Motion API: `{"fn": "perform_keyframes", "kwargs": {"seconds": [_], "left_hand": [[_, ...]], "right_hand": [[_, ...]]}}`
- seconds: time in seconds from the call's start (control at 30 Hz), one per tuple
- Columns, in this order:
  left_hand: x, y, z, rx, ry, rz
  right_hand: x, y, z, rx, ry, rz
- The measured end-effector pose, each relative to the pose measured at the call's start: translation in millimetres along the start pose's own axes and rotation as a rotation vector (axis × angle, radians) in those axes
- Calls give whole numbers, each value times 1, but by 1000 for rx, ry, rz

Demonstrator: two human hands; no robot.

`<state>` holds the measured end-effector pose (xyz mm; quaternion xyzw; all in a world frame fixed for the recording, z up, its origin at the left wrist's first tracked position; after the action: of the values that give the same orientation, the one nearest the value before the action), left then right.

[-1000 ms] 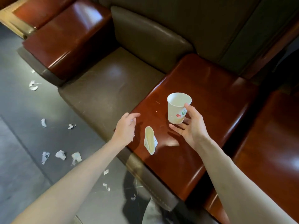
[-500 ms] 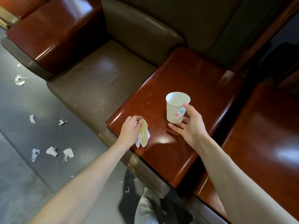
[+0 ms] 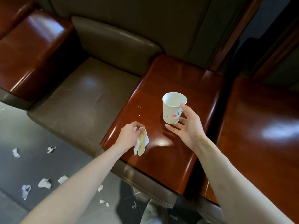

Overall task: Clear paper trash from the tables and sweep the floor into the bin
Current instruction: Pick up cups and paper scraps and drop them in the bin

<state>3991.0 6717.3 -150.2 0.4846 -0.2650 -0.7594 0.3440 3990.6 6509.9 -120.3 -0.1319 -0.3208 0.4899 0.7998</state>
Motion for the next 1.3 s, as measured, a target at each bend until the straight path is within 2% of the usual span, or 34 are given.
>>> {"fn": "perform_keyframes", "kwargs": {"seconds": [0.1, 0.23, 0.47, 0.67, 0.87, 0.97, 1.1, 1.3], "left_hand": [[-17, 42, -16, 65, 50, 35], [-23, 123, -27, 229, 30, -8], [31, 271, -1, 497, -57, -89], [160, 386, 90, 718, -268, -96], [326, 462, 244, 938, -450, -144], [416, 487, 330, 967, -567, -119], [523, 518, 442, 1002, -682, -65], [642, 575, 567, 1075, -826, -52]], "right_hand": [[-5, -12, 16, -23, -4, -59], [-29, -43, 51, -98, 23, -118], [-105, -89, 140, -264, 95, -176], [-234, -70, 263, -412, 234, -292], [-386, 0, 409, -510, 407, -413], [-472, 48, 485, -556, 478, -512], [-568, 104, 579, -562, 633, -527], [-677, 136, 700, -675, 744, -517]]}}
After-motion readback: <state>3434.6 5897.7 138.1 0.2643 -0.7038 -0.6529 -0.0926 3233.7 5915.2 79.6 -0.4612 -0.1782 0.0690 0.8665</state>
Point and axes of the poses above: each hand's wrist, its own z-axis away from the middle knuckle, its own x-axis out of the palm, y = z × x, the point moved 9 cm from there along -z, towards the middle knuckle, and after that the axes turned 8 degrees about x, right-handed, at the moved point
